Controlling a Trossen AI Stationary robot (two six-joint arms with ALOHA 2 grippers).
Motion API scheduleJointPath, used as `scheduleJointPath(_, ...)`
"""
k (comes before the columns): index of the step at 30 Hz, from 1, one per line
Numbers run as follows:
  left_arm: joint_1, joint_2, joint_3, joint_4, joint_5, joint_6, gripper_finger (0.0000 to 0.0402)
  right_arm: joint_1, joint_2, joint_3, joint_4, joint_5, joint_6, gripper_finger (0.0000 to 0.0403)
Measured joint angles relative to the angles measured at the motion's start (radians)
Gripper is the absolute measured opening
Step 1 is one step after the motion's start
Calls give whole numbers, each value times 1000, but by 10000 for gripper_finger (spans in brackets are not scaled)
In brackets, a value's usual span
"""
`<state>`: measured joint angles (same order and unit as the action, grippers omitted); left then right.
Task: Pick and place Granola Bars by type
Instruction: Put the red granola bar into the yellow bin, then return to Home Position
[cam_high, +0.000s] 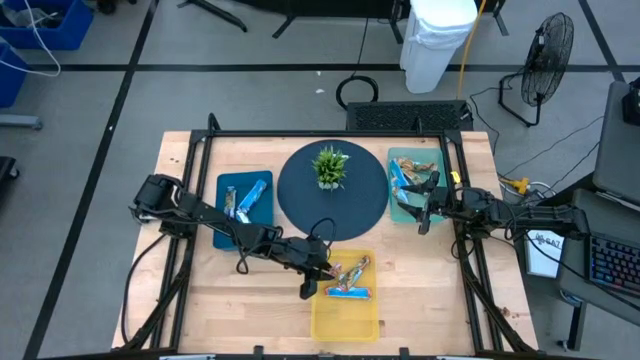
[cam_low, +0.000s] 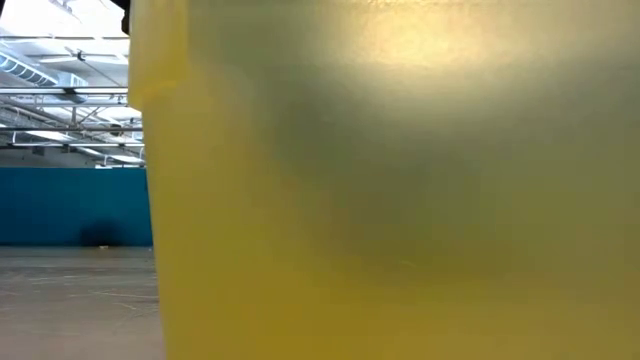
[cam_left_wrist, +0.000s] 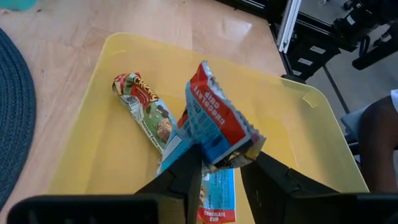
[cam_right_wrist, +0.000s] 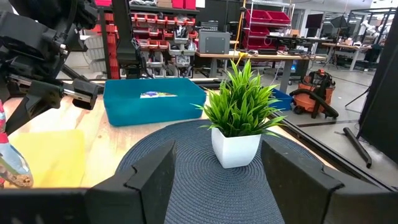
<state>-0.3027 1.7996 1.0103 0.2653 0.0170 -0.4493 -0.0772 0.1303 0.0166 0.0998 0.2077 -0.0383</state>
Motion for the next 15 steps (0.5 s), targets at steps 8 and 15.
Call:
scheduleJointPath(8,0,0,0,0,-21,1,113,0,0,0,0,0,0,226)
scheduleJointPath(15,0,0,0,-1,-26,0,113,0,0,0,0,0,0,226)
